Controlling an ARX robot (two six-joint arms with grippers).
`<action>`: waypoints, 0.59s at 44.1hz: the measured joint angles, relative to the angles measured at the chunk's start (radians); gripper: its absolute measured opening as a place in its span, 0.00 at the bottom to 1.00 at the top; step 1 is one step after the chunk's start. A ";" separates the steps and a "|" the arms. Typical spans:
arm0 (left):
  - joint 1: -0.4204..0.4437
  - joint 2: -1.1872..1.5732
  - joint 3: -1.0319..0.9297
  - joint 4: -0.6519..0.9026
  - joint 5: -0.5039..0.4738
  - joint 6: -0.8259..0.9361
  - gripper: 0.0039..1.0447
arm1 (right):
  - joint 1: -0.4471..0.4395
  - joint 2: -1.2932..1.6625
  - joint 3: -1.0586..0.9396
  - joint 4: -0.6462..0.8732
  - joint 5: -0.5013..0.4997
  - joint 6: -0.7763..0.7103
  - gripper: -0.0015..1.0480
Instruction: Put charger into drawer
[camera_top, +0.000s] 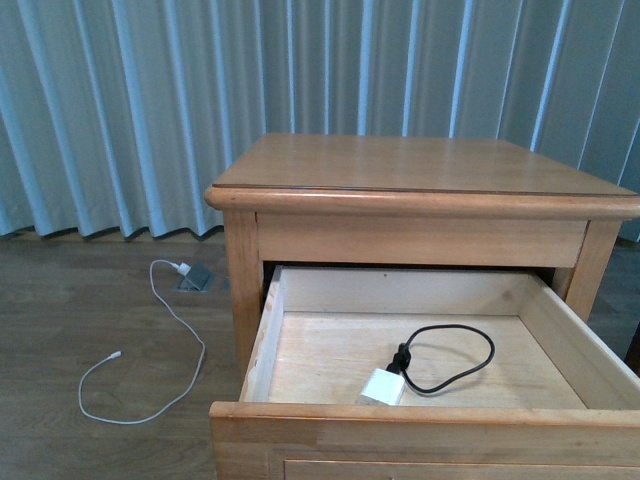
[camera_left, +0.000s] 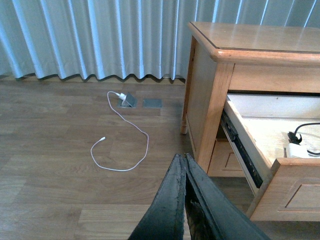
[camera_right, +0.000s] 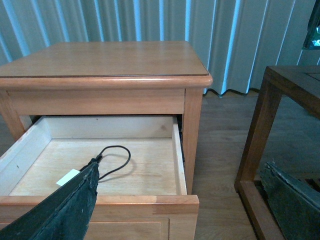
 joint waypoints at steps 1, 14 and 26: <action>0.000 0.000 0.000 0.000 -0.001 0.000 0.04 | 0.000 0.000 0.000 0.000 0.000 0.000 0.92; 0.000 0.000 0.000 0.000 0.000 -0.001 0.29 | 0.000 0.000 0.000 0.000 0.000 0.000 0.92; 0.000 0.000 0.000 0.000 0.000 -0.001 0.84 | -0.008 0.013 0.014 -0.104 -0.113 0.014 0.92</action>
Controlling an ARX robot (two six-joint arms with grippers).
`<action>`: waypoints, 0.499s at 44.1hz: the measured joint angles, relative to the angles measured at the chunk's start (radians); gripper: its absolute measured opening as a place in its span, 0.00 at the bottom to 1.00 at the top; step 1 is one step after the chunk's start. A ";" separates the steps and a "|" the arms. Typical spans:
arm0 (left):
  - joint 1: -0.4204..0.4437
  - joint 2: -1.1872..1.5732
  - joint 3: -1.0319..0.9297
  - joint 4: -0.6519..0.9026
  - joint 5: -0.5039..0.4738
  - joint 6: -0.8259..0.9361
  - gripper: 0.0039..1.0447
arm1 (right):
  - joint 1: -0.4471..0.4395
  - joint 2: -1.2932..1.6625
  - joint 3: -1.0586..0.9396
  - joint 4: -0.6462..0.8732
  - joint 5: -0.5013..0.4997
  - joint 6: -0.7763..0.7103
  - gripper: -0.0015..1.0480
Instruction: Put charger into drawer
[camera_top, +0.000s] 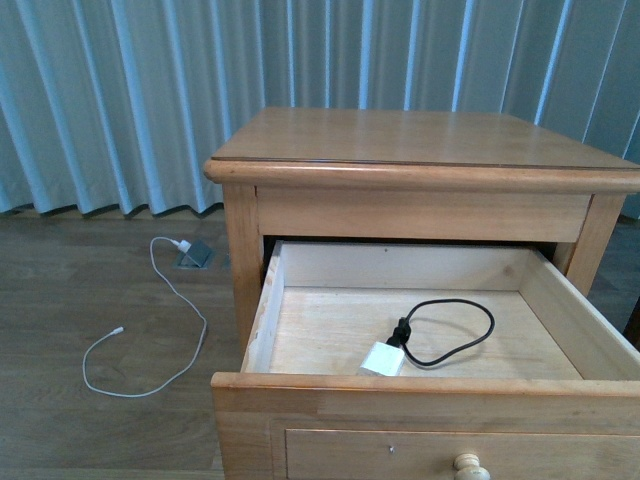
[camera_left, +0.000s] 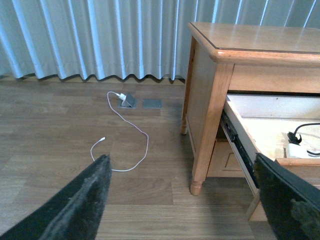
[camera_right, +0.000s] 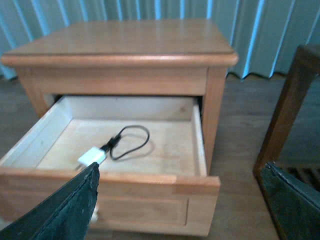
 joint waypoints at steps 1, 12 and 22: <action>0.000 0.000 0.000 0.000 0.000 0.000 0.87 | 0.004 0.006 0.003 -0.018 -0.008 0.000 0.92; 0.000 0.000 0.000 0.000 0.000 0.002 0.94 | 0.097 0.224 0.105 -0.213 -0.046 0.008 0.92; 0.000 0.000 0.000 0.000 0.000 0.002 0.94 | 0.193 0.562 0.190 -0.226 -0.064 0.130 0.92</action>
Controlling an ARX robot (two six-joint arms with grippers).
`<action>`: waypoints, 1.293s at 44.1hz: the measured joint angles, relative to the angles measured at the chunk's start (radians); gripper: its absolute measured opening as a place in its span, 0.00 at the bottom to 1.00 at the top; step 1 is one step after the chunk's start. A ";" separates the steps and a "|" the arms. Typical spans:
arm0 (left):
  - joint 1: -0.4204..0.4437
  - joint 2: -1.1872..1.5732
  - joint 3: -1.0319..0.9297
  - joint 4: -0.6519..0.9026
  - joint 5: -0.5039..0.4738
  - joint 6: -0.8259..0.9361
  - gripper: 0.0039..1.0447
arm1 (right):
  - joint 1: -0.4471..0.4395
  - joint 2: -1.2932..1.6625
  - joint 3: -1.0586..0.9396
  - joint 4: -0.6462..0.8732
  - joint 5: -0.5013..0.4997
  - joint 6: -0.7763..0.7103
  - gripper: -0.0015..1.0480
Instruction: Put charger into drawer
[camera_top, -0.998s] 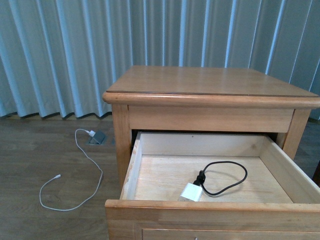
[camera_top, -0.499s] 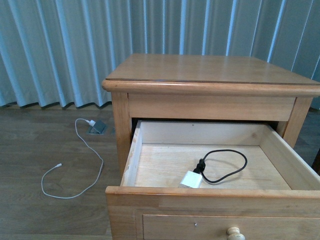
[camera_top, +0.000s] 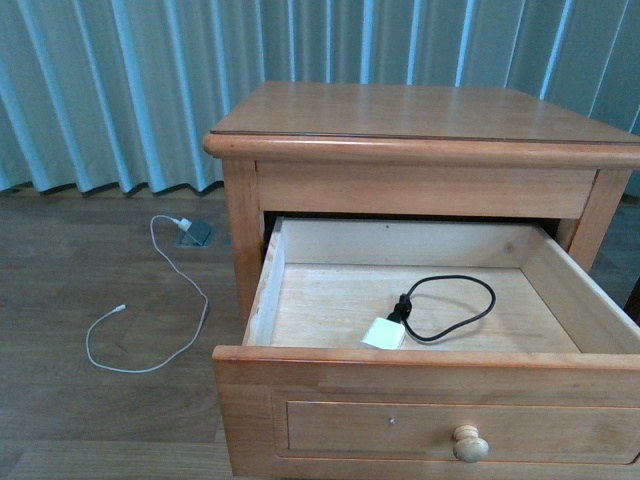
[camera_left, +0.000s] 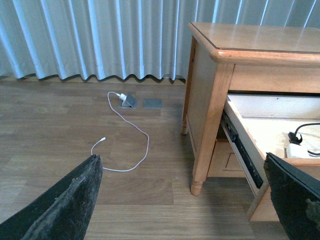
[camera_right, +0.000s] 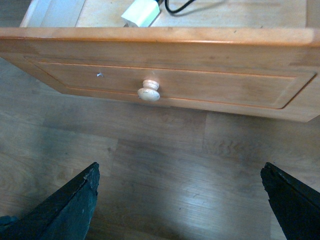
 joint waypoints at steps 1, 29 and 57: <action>0.000 0.000 0.000 0.000 0.000 0.000 0.94 | 0.005 0.034 0.006 0.010 0.005 0.015 0.92; 0.000 0.000 0.000 0.000 0.000 0.000 0.94 | 0.083 0.569 0.241 0.209 0.120 0.146 0.92; 0.000 0.000 0.000 0.000 0.000 0.000 0.94 | 0.086 0.852 0.500 0.272 0.183 0.096 0.92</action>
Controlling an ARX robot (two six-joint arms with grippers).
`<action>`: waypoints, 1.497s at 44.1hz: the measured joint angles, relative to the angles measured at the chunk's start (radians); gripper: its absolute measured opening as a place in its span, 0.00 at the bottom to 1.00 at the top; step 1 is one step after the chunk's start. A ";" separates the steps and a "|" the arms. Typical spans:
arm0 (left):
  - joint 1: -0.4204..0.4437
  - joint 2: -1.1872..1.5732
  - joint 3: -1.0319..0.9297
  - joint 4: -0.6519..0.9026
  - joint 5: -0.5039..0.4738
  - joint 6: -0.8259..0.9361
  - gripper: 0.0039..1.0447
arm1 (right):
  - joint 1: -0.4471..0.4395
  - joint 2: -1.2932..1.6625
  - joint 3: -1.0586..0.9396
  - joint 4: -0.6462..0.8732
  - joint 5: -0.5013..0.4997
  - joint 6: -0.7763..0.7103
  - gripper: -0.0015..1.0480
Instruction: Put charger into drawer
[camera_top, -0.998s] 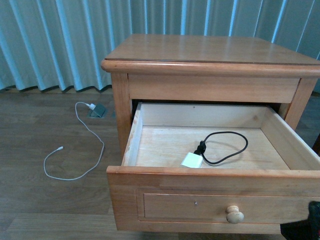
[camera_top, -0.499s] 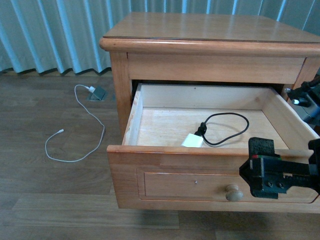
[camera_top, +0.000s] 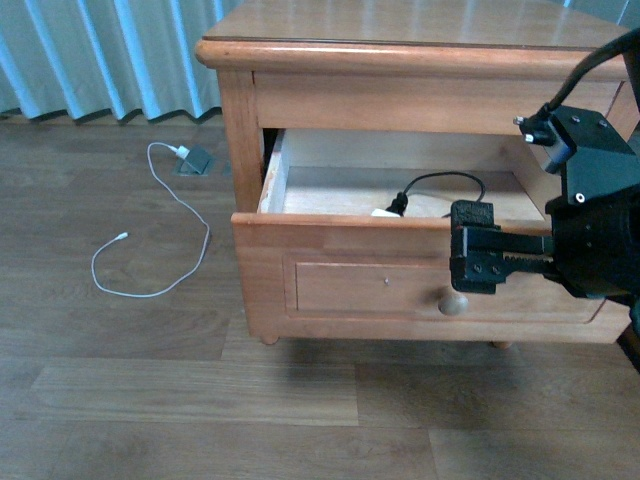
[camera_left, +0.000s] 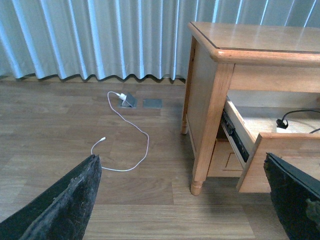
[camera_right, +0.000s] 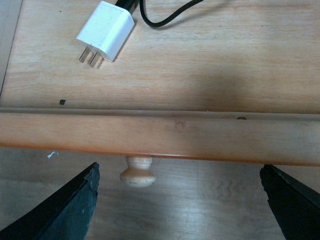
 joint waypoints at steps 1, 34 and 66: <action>0.000 0.000 0.000 0.000 0.000 0.000 0.94 | 0.000 0.012 0.010 0.005 0.005 -0.005 0.92; 0.000 0.000 0.000 0.000 0.000 0.000 0.94 | -0.010 0.396 0.353 0.362 0.101 0.012 0.92; 0.000 0.000 0.000 0.000 0.000 0.000 0.94 | -0.016 0.528 0.465 0.514 0.133 0.037 0.92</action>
